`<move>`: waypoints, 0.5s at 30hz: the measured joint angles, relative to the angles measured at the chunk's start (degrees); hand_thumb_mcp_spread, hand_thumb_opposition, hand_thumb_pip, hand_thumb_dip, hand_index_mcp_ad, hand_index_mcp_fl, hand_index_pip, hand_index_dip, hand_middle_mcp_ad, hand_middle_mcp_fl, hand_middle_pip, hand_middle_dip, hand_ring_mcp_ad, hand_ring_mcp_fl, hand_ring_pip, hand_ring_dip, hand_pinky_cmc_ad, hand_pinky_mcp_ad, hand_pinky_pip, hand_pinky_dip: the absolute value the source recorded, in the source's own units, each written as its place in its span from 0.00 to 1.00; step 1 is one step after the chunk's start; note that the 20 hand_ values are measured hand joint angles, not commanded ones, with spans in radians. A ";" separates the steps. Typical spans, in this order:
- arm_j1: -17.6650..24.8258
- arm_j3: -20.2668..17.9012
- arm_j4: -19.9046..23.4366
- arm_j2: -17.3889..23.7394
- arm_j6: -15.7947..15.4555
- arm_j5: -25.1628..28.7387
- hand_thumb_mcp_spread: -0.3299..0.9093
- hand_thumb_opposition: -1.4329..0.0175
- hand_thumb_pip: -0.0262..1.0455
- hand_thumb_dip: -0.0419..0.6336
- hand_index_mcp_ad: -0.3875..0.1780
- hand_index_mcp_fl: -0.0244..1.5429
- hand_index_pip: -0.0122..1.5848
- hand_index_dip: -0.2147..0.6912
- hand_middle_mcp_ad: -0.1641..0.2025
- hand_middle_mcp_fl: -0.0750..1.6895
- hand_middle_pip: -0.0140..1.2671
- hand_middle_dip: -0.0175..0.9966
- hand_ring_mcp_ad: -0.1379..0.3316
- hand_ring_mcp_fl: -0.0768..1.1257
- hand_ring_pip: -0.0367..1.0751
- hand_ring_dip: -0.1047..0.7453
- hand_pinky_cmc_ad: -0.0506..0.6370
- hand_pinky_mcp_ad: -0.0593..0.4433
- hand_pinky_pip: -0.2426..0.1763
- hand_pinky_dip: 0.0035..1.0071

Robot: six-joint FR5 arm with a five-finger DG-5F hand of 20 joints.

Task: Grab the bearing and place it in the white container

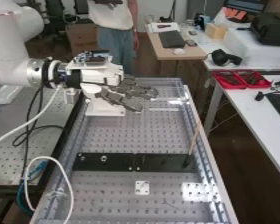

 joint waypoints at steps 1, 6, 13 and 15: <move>0.95 -0.42 -0.24 0.60 0.05 0.94 0.78 0.31 0.52 0.53 0.35 0.19 0.93 0.45 0.63 0.06 0.12 0.26 0.54 0.06 0.12 0.24 0.56 0.67 0.52 0.18; 6.70 -2.57 -1.98 3.23 0.79 6.96 0.78 0.31 0.52 0.53 0.35 0.19 0.93 0.45 0.64 0.06 0.12 0.26 0.54 0.06 0.12 0.24 0.56 0.67 0.52 0.18; 14.40 -4.68 -3.75 5.37 2.45 16.14 0.78 0.31 0.52 0.53 0.35 0.19 0.93 0.45 0.63 0.06 0.12 0.26 0.54 0.06 0.12 0.24 0.56 0.67 0.52 0.18; 16.50 -5.11 -4.06 5.83 2.85 18.66 0.78 0.31 0.52 0.53 0.35 0.19 0.93 0.45 0.63 0.06 0.12 0.26 0.54 0.06 0.12 0.24 0.56 0.67 0.52 0.18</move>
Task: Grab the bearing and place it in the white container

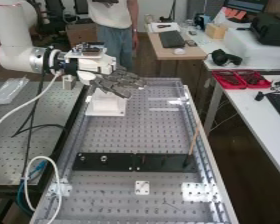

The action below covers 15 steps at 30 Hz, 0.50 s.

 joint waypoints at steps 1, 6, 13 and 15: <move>1.25 -0.24 -0.15 0.24 0.28 1.49 0.78 0.31 0.52 0.53 0.35 0.19 0.93 0.45 0.64 0.06 0.12 0.26 0.54 0.06 0.12 0.24 0.56 0.67 0.52 0.18; 7.67 -1.43 -0.88 1.34 2.01 8.41 0.78 0.31 0.52 0.53 0.35 0.19 0.93 0.45 0.65 0.06 0.12 0.26 0.54 0.06 0.12 0.24 0.56 0.67 0.52 0.18; 13.01 -3.53 -0.97 2.89 3.45 12.81 0.78 0.31 0.52 0.53 0.35 0.19 0.93 0.45 0.65 0.06 0.12 0.26 0.54 0.06 0.12 0.24 0.56 0.67 0.52 0.18; 14.63 -4.44 -0.74 3.40 3.79 13.57 0.78 0.31 0.52 0.53 0.36 0.19 0.93 0.45 0.65 0.07 0.12 0.26 0.54 0.06 0.12 0.24 0.56 0.67 0.52 0.18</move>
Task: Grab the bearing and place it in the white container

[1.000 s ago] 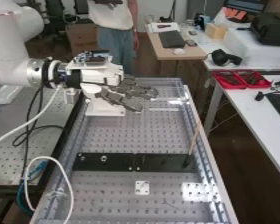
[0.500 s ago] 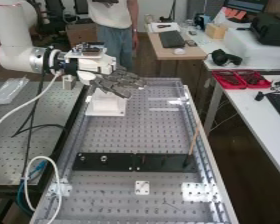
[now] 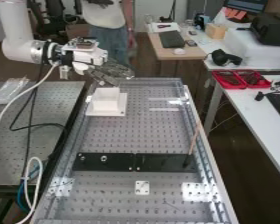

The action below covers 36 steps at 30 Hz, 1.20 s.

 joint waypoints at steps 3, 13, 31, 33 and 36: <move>1.82 -0.92 0.16 0.21 0.78 1.12 0.78 0.31 0.52 0.53 0.36 0.19 0.93 0.45 0.63 0.07 0.12 0.26 0.54 0.05 0.12 0.24 0.56 0.67 0.51 0.18; 6.24 -2.73 3.43 -2.20 4.09 4.23 0.78 0.31 0.52 0.53 0.36 0.19 0.93 0.45 0.65 0.07 0.12 0.26 0.54 0.06 0.12 0.24 0.56 0.67 0.52 0.18; 5.78 -1.91 0.82 -7.96 9.65 5.10 0.70 0.34 0.52 0.53 0.38 0.18 0.87 0.46 0.65 0.07 0.12 0.26 0.54 0.06 0.12 0.24 0.55 0.67 0.52 0.18; 5.60 -1.68 -0.03 -8.14 10.42 4.89 0.66 0.37 0.54 0.53 0.38 0.12 0.86 0.46 0.65 0.06 0.11 0.26 0.54 0.06 0.12 0.24 0.55 0.67 0.52 0.18; 5.32 -1.56 -0.67 -8.19 11.05 4.52 0.65 0.39 0.55 0.53 0.38 0.05 0.79 0.46 0.65 0.04 0.12 0.26 0.54 0.06 0.12 0.24 0.55 0.67 0.51 0.18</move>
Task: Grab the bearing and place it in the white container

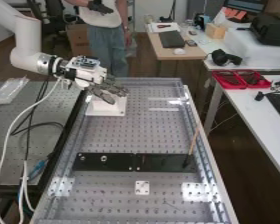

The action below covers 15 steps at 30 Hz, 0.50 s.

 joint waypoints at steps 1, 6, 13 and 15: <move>-0.04 0.00 -0.02 0.00 0.08 -0.07 0.63 0.39 0.55 0.53 0.38 0.05 0.76 0.46 0.65 0.04 0.11 0.26 0.54 0.06 0.12 0.24 0.55 0.67 0.50 0.17; -0.78 -0.04 0.08 0.48 -0.05 -1.10 0.58 0.40 0.60 0.53 0.40 0.02 0.67 0.46 0.65 0.04 0.11 0.26 0.54 0.06 0.12 0.24 0.55 0.67 0.47 0.18; -2.35 -0.01 -0.19 2.93 -1.62 -2.10 0.56 0.42 0.61 0.53 0.42 0.01 0.61 0.46 0.65 0.04 0.11 0.26 0.54 0.06 0.11 0.24 0.61 0.67 0.43 0.18; -3.65 0.40 -0.71 5.22 -3.54 -2.95 0.55 0.42 0.61 0.50 0.42 0.02 0.57 0.47 0.65 0.04 0.11 0.26 0.54 0.06 0.11 0.24 0.61 0.67 0.40 0.19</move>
